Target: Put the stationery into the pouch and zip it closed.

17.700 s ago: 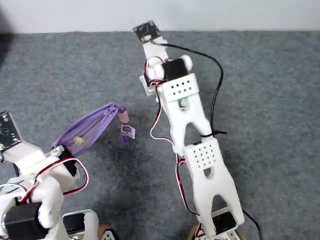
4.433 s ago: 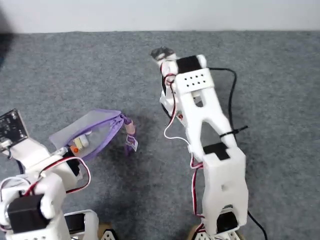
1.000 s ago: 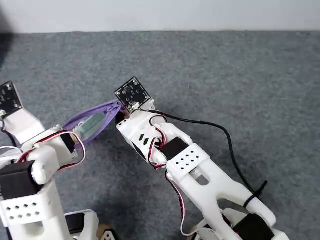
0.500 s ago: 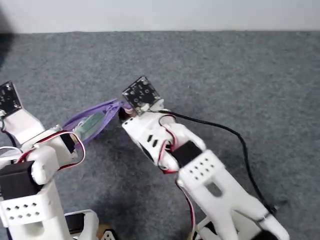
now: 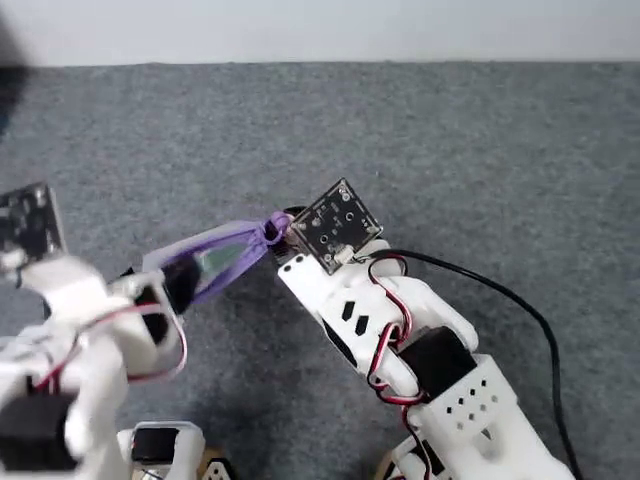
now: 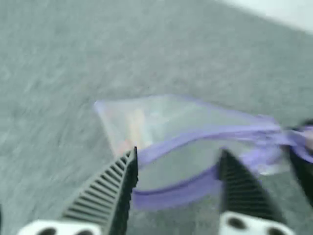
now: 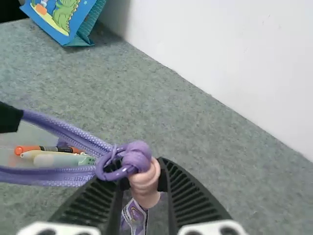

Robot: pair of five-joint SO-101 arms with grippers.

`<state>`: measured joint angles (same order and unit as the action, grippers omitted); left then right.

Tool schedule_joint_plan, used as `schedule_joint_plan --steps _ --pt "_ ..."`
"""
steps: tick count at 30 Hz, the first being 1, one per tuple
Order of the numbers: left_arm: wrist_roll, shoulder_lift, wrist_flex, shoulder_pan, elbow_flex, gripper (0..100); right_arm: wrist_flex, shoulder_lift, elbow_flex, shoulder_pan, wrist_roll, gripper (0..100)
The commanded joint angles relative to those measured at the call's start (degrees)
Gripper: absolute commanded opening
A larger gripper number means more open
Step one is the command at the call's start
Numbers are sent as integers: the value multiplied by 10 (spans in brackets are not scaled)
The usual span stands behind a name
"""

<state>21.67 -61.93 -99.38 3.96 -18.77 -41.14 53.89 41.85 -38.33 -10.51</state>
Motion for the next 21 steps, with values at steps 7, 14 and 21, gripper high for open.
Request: schedule_joint_plan --steps 7,14,21 --pt "-6 -124 -11 -56 26 318 25 20 -16 0 -63 8" --pt "-10 -174 -11 -139 -36 180 66 20 -18 -4 -86 7" --pt "-11 -178 -11 -143 -153 65 36 20 -84 -4 -83 7"
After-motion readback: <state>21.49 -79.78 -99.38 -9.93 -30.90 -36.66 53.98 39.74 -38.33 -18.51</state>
